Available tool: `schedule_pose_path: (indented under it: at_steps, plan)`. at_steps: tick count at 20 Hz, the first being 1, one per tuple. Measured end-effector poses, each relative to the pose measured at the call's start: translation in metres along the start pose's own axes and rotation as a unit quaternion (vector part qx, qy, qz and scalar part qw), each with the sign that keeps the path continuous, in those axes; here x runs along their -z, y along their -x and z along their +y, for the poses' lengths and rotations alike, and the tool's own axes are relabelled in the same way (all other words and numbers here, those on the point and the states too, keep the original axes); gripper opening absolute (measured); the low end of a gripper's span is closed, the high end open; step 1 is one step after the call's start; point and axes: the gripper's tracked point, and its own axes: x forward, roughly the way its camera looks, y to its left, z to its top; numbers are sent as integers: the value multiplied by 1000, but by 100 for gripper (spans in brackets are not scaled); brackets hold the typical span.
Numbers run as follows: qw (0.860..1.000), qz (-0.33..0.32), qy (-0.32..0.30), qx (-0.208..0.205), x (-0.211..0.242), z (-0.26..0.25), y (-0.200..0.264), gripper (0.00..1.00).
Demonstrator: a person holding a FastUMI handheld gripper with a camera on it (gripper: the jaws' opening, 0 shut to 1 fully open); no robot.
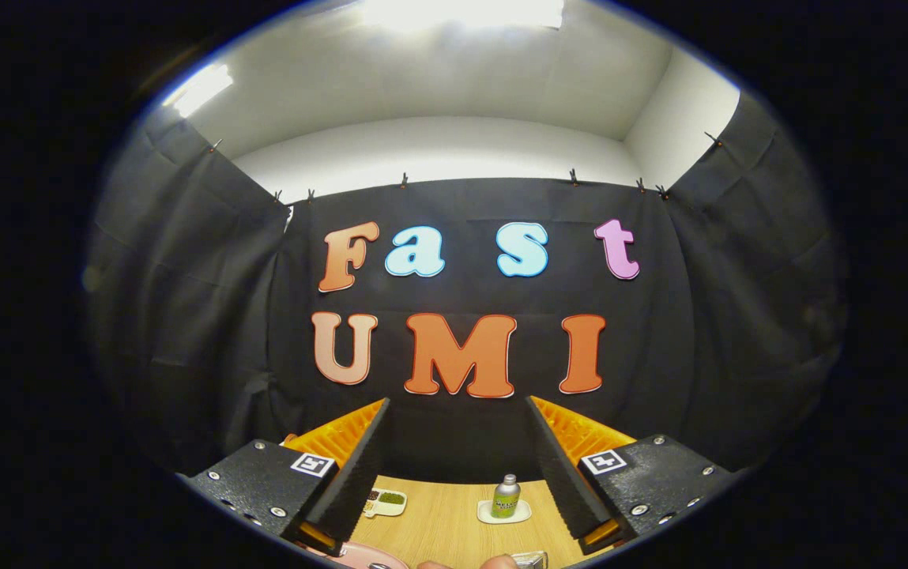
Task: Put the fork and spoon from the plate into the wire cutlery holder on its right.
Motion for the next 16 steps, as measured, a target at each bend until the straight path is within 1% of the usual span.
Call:
schedule_pose_path:
  at_steps: [2,5,8,10,13,16]
  plan:
    - [1000,22,4,4,18,1,2,98]
    - [999,36,12,16,37,1,1,98]
    - [996,84,2,7,79,25,5,97]
    - [992,129,-5,-2,116,43,11,97]
    - [982,190,-21,-7,161,66,17,93]
    - [971,239,-15,-2,199,82,26,92]
